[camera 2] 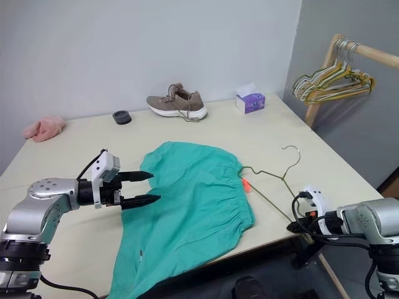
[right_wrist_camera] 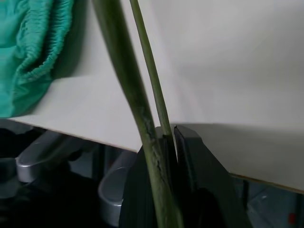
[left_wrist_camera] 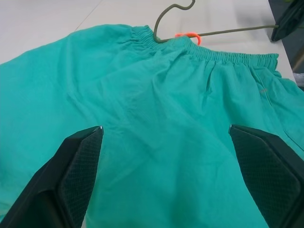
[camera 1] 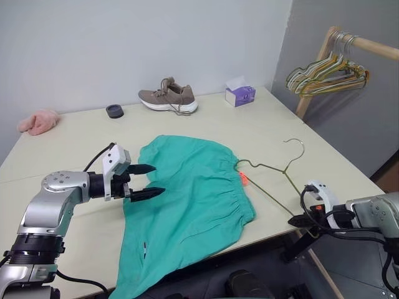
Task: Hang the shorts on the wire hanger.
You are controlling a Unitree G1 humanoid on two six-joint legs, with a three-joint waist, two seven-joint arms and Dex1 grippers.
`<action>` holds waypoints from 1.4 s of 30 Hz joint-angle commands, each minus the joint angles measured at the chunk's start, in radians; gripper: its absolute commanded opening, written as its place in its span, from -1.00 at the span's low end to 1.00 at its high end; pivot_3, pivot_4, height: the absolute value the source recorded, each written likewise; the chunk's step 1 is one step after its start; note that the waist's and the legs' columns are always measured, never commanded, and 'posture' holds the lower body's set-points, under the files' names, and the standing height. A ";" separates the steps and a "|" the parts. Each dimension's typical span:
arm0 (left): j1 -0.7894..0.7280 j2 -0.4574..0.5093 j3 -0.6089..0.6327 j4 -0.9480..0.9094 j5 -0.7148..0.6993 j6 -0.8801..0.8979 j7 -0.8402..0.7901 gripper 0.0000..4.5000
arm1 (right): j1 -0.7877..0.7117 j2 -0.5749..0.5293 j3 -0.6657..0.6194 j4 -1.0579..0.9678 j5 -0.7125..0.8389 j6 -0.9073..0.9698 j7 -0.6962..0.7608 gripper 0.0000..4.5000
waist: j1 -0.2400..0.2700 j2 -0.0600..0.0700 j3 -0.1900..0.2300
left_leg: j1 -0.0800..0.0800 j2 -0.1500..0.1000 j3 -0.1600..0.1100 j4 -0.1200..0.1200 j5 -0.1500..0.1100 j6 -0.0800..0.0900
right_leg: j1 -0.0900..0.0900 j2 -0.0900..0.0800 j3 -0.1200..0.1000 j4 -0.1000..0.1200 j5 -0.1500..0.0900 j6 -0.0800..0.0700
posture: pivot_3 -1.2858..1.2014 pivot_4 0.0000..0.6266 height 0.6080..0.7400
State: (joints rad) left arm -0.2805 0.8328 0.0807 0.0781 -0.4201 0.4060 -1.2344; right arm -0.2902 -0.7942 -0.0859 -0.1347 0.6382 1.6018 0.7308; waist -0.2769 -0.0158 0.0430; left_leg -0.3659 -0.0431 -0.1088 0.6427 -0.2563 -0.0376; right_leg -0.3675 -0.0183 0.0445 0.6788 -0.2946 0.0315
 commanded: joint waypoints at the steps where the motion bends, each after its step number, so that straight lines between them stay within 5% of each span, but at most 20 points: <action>1: -0.011 0.010 0.014 -0.027 -0.002 -0.018 0.000 0.99 | -0.046 -0.023 -0.030 0.040 0.075 0.013 -0.016 -1.00 | 0.000 0.000 0.000 | 0.000 0.000 0.000 0.000 0.000 0.000 | 0.000 0.000 0.000 0.000 0.000 0.000 | -0.24 -1.00 1.00; 17: -0.006 0.004 0.018 -0.028 -0.010 -0.012 0.006 0.99 | -0.015 -0.074 -0.086 0.117 0.237 0.013 -0.154 -1.00 | 0.000 0.002 0.001 | 0.000 0.000 0.001 0.000 0.000 0.000 | 0.000 0.000 0.001 0.000 0.000 0.000 | -0.25 -1.00 1.00; 42: -0.005 0.019 0.074 0.032 -0.001 -0.025 0.039 0.99 | -0.137 -0.048 0.101 0.087 0.227 -0.006 -0.117 -1.00 | 0.001 0.002 0.002 | 0.000 0.000 0.001 0.000 0.000 0.000 | -0.001 0.000 0.001 0.000 0.000 0.000 | -0.22 -1.00 1.00</action>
State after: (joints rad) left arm -0.2733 0.8358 0.1216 0.1147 -0.4197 0.4012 -1.2065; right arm -0.3970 -0.8425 0.0097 -0.0201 0.8734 1.6043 0.5900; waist -0.2760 -0.0135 0.0447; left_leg -0.3663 -0.0429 -0.1076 0.6426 -0.2565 -0.0371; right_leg -0.3682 -0.0182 0.0453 0.6787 -0.2946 0.0316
